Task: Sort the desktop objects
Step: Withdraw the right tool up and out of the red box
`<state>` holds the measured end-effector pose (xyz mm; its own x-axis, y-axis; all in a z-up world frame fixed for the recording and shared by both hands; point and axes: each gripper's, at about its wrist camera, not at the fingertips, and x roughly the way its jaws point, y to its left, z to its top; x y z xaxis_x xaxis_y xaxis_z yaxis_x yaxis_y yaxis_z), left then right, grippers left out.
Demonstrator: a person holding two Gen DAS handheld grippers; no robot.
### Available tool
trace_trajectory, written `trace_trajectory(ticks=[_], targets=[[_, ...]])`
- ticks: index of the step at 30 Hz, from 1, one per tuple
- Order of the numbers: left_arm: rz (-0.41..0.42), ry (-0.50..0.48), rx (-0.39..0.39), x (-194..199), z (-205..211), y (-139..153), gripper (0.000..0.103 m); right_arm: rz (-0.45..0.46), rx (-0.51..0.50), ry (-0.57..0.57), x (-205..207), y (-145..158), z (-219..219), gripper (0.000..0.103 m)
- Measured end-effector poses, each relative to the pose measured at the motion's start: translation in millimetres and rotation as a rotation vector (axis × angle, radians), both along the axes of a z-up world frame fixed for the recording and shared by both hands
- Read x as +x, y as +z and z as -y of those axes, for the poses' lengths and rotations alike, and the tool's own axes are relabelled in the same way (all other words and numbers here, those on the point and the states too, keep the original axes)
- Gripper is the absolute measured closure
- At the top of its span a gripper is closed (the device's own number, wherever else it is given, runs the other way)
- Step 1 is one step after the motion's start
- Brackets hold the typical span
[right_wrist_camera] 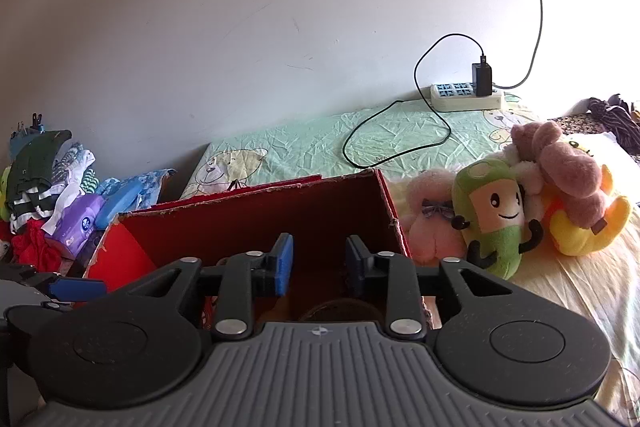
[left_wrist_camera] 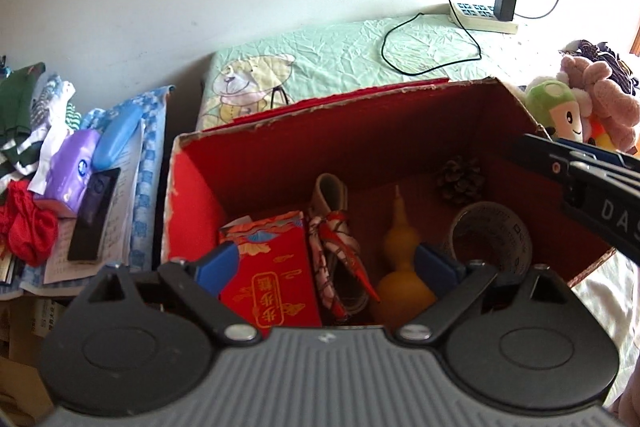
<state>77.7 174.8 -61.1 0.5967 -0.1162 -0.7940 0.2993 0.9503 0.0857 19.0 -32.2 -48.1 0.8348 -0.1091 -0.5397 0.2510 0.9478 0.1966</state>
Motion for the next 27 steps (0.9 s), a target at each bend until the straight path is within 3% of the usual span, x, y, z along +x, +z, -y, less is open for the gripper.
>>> trace_trajectory(ticks=[1, 4, 8, 18, 27], targets=[[-0.004, 0.002, -0.012, -0.7, -4.5, 0.7, 0.008, 0.008, -0.005, -0.013, -3.1, 0.1, -1.7, 0.049], [-0.01, 0.021, -0.034, -2.0, -12.0, 1.4, 0.007, 0.068, 0.01, -0.047, -16.4, 1.6, -2.8, 0.035], [0.012, 0.076, -0.033, -13.6, -20.3, 7.9, 0.0, 0.056, 0.002, 0.006, -20.2, 8.1, -3.0, 0.034], [0.066, 0.219, 0.01, -44.0, -5.5, 14.6, 0.0, 0.101, -0.022, 0.152, -44.5, 15.2, -4.8, 0.028], [0.008, 0.279, 0.02, -62.1, -0.3, 4.6, 0.0, 0.03, -0.015, 0.202, -62.4, 10.1, 2.9, 0.029]])
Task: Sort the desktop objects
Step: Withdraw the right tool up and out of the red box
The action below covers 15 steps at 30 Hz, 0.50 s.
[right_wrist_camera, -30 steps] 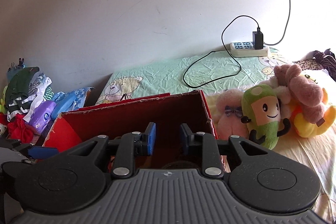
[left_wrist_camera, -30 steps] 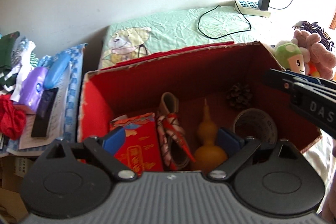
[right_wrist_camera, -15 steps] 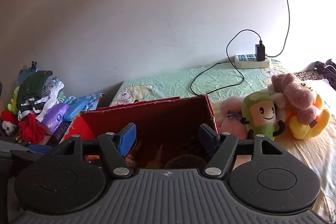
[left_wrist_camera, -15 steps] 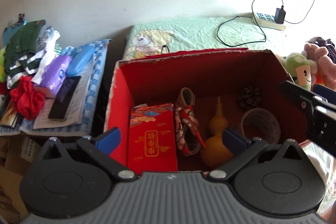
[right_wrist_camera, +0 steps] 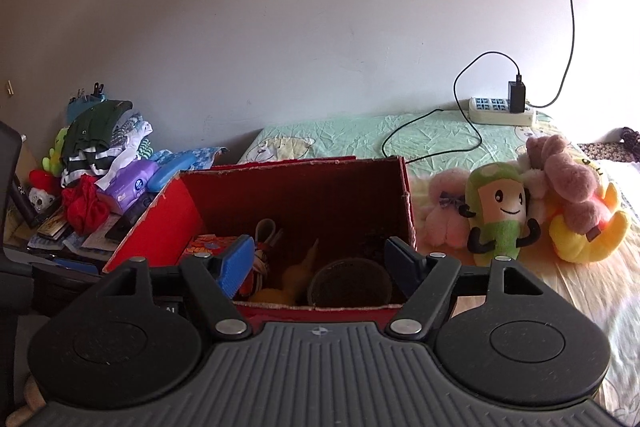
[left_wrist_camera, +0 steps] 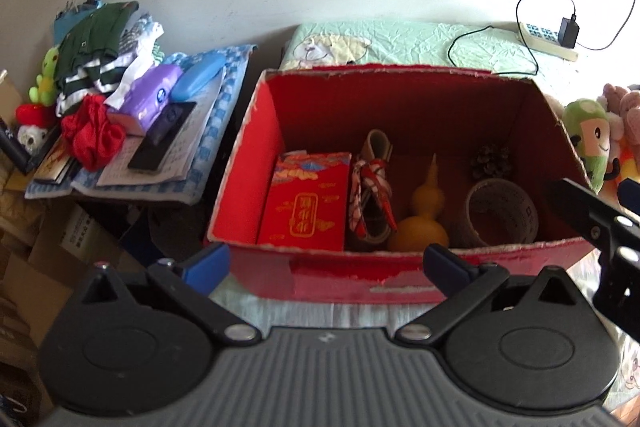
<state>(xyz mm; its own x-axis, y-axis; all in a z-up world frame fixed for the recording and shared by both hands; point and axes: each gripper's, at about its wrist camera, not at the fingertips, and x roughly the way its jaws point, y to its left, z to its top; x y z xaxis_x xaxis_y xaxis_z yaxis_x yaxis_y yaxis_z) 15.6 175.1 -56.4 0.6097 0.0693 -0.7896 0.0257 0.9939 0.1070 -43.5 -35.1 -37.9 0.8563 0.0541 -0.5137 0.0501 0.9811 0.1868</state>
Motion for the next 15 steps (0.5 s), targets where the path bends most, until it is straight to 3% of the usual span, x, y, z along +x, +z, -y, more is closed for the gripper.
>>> trace_trajectory(ticks=[15], targets=[[-0.105, 0.027, 0.031, -14.9, 7.8, -28.6, 0.0, -0.148, 0.027, 0.02, -10.6, -24.2, -2.0, 0.03]])
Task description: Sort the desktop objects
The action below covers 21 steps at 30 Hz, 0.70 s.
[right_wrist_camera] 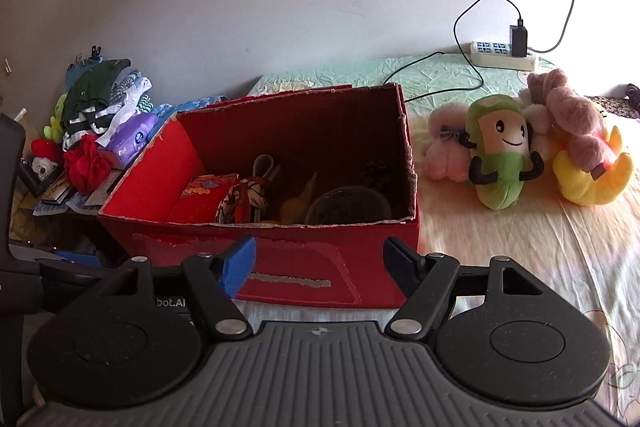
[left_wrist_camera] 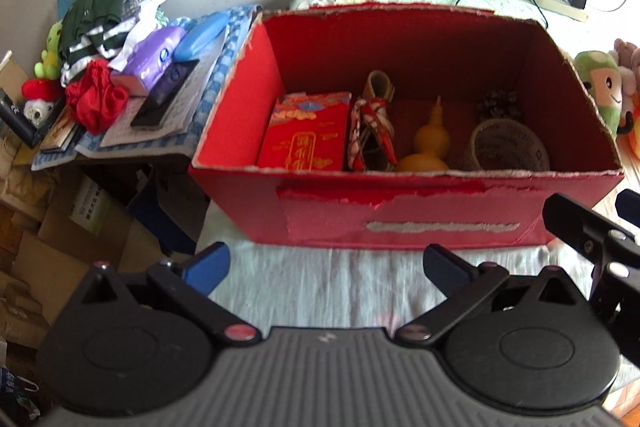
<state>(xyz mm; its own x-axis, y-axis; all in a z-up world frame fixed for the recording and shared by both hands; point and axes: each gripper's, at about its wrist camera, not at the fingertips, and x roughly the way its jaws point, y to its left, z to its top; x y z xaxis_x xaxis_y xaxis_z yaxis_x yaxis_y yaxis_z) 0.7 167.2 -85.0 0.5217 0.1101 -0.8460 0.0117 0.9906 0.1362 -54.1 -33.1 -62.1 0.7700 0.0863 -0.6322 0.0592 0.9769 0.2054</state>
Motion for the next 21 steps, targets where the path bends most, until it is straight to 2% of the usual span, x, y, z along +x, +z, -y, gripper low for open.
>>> trace_trajectory(ticks=[11, 21], targets=[[-0.072, -0.021, -0.02, 1.0, -9.1, -11.4, 0.0, -0.096, 0.026, -0.012, 4.5, -4.5, -6.3, 0.034], [-0.19, -0.076, -0.039, 7.4, -11.6, -23.9, 0.0, -0.182, 0.028, -0.029, 10.0, -7.1, -12.1, 0.034]])
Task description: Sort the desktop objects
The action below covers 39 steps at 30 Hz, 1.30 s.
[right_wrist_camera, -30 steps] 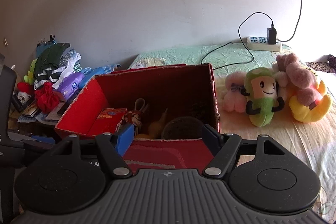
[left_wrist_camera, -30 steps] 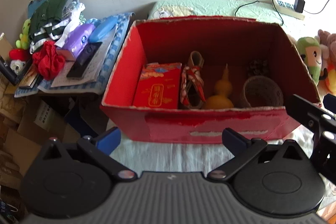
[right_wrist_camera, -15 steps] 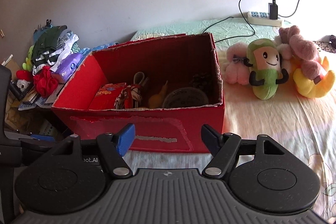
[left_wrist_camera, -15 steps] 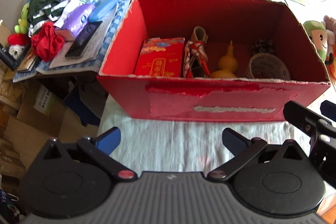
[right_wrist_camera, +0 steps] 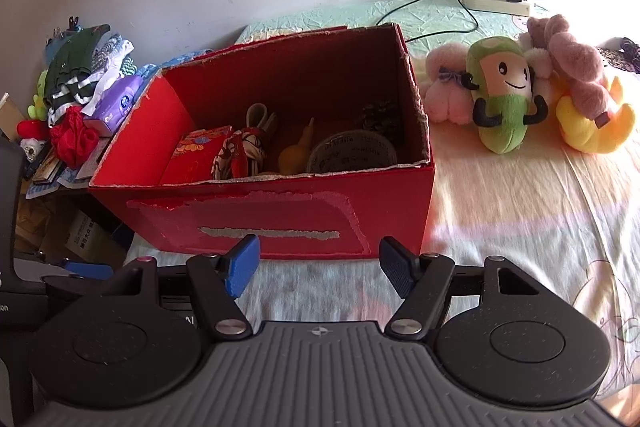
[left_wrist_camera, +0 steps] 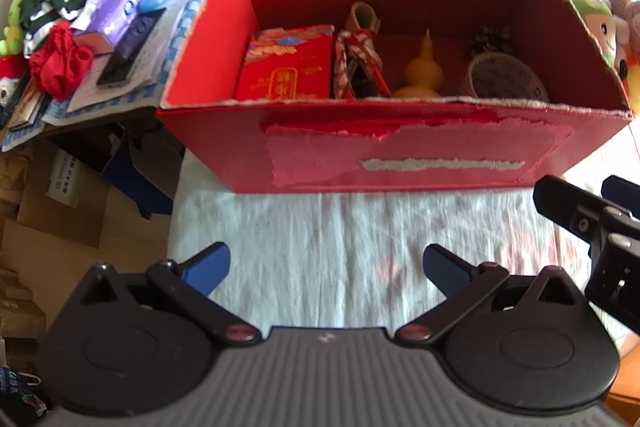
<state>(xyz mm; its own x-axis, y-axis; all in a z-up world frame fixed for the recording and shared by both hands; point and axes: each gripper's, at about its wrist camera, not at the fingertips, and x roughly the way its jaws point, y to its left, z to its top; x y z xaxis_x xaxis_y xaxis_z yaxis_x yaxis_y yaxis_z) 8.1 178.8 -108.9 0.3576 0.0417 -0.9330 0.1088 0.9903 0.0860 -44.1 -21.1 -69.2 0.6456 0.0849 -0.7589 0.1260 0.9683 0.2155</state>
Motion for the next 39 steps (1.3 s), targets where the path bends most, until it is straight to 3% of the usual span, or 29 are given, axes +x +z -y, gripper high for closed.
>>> trace_trajectory(ticks=[10, 21, 39], targets=[[-0.051, -0.073, -0.018, 6.0, 2.3, 7.0, 0.0, -0.032, 0.023, 0.003, 5.2, 8.7, 0.2, 0.034], [0.081, -0.162, -0.06, 20.2, 9.0, 61.7, 0.0, 0.085, 0.047, -0.041, 13.6, 46.3, 13.0, 0.034], [0.135, -0.186, -0.046, 92.0, 16.2, 52.1, 0.0, 0.098, 0.048, -0.169, 59.8, 36.1, 28.1, 0.033]])
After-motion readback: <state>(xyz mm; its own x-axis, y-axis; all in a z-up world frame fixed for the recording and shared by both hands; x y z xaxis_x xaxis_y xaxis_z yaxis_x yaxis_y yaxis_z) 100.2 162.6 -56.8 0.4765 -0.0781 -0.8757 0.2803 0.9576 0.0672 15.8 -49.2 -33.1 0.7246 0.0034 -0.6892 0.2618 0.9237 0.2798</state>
